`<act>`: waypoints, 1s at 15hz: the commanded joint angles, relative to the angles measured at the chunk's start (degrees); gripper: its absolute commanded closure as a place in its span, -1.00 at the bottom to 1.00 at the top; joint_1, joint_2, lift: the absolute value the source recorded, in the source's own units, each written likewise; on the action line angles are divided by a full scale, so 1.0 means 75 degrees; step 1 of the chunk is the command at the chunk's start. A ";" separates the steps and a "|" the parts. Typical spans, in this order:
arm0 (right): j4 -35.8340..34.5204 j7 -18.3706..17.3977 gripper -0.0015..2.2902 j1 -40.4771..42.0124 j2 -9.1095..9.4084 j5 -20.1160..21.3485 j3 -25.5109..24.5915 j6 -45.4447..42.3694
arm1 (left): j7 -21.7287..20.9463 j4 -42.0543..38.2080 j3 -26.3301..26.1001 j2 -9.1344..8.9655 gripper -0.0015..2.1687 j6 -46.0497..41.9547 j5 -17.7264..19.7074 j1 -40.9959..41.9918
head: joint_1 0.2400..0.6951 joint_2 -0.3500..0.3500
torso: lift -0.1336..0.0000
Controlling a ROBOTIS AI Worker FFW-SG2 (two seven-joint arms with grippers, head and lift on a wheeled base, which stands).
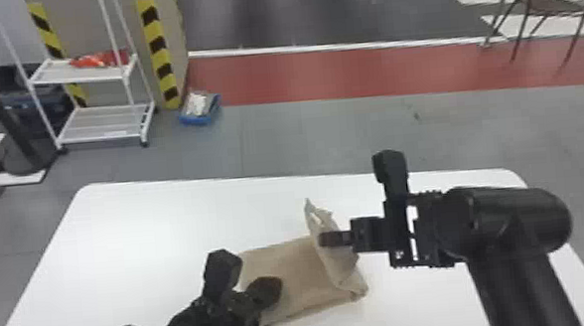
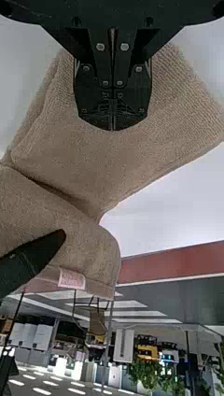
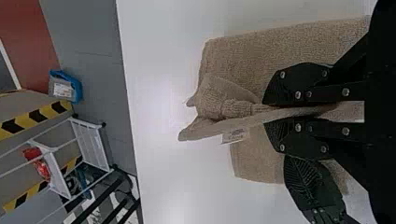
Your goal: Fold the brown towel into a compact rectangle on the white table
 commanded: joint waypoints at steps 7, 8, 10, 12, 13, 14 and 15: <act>0.0394 -0.0143 -0.11 -0.0170 0.0007 -0.0010 0.0442 -0.0768 | 0.0009 0.0438 -0.0360 -0.0115 0.60 -0.0072 0.0024 -0.0205 | 1.00 -0.16 | 1.00; 0.0417 -0.0154 -0.11 -0.0170 0.0007 -0.0021 0.0489 -0.0838 | -0.0003 0.0462 -0.0372 -0.0162 0.60 -0.0095 0.0036 -0.0205 | 1.00 -0.16 | 1.00; 0.0417 -0.0225 -0.11 -0.0170 0.0007 -0.0021 0.0595 -0.0908 | -0.0003 0.0450 -0.0384 -0.0173 0.60 -0.0119 0.0048 -0.0205 | 1.00 -0.16 | 1.00; 0.0417 -0.0318 -0.11 -0.0147 0.0007 -0.0033 0.0782 -0.0908 | -0.0003 0.0450 -0.0384 -0.0185 0.60 -0.0165 0.0059 -0.0217 | 1.00 -0.16 | 1.00; 0.0417 -0.0342 -0.10 -0.0135 0.0007 -0.0033 0.0864 -0.0932 | -0.0003 0.0450 -0.0384 -0.0173 0.60 -0.0165 0.0071 -0.0217 | 1.00 -0.16 | 1.00; 0.0417 -0.0342 -0.11 -0.0135 0.0007 -0.0033 0.0946 -0.0955 | -0.0003 0.0462 -0.0384 -0.0173 0.60 -0.0212 0.0083 -0.0217 | 1.00 -0.15 | 1.00; 0.0417 -0.0353 -0.11 -0.0112 0.0007 -0.0033 0.1040 -0.1025 | -0.0003 0.0497 -0.0384 -0.0173 0.60 -0.0283 0.0083 -0.0217 | 1.00 -0.14 | 1.00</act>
